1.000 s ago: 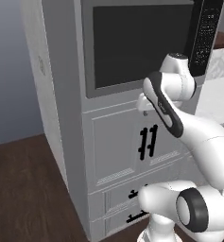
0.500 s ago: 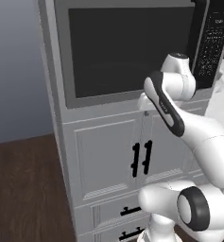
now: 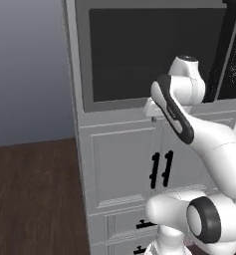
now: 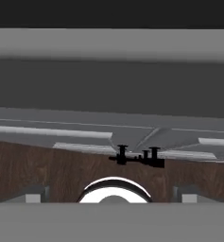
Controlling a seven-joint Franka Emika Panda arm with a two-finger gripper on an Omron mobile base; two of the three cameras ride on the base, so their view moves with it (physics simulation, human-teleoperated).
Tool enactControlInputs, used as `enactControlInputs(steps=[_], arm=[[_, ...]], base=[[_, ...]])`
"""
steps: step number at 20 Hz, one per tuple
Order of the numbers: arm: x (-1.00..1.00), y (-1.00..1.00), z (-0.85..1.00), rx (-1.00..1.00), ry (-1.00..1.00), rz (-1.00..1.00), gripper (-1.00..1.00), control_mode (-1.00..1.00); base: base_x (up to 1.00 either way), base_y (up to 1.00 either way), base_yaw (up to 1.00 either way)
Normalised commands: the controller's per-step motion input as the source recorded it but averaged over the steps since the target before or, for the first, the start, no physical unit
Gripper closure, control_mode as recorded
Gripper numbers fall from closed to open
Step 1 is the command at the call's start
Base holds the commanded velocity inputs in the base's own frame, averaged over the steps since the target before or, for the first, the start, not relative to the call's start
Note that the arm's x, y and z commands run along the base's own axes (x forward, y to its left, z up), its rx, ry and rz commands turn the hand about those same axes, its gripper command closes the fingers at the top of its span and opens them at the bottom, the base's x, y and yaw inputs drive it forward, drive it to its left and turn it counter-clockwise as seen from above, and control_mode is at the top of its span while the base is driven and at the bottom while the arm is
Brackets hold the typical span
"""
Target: Navigate to the microwave.
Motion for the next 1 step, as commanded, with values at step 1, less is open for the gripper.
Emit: enactControlInputs(steps=[1], arm=[[0.0,0.0,0.0,0.0,0.0,0.0,-1.0,1.0]], base=[[0.27,-0.25,0.24]])
